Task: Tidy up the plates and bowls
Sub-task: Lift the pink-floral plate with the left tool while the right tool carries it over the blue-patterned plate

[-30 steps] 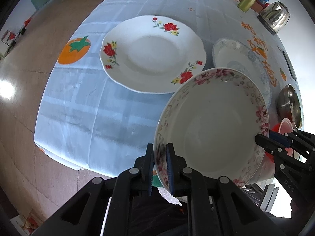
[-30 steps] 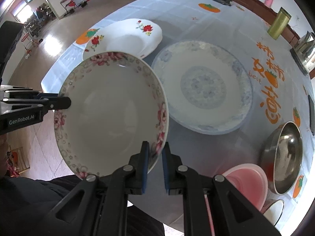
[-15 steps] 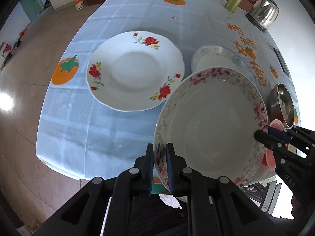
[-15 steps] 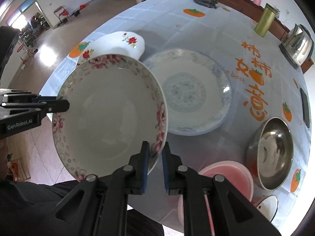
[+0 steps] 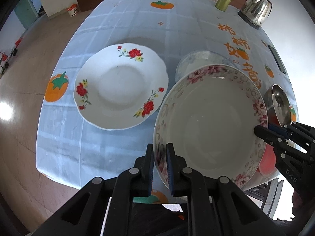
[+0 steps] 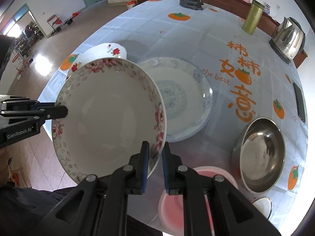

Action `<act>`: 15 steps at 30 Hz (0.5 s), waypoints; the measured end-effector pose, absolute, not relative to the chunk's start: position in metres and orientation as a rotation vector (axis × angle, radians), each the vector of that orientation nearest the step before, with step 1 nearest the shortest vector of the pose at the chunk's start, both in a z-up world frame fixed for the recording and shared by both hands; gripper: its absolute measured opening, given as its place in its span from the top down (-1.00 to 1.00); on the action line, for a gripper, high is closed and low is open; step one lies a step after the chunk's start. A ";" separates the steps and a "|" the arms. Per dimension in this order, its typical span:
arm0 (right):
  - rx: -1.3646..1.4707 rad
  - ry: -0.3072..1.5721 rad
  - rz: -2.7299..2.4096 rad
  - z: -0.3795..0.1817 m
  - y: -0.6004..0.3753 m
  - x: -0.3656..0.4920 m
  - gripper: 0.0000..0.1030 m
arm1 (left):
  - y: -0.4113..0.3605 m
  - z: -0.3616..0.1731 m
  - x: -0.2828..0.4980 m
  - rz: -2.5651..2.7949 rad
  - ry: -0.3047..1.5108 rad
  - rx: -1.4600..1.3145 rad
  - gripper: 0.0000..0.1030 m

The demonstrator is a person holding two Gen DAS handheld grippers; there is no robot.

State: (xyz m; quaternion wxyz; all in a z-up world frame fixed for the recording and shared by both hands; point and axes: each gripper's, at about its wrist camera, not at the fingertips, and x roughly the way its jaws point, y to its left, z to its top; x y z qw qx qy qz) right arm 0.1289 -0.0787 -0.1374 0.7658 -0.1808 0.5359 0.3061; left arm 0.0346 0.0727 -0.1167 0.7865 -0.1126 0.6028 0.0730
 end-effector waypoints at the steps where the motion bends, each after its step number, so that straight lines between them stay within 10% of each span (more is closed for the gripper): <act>1: -0.391 1.163 0.662 -0.137 -0.079 0.132 0.75 | 0.072 -0.116 0.037 0.155 1.300 -0.241 0.75; 15: -0.395 1.165 0.638 -0.137 -0.085 0.161 0.75 | 0.065 -0.119 0.067 0.135 1.313 -0.239 0.75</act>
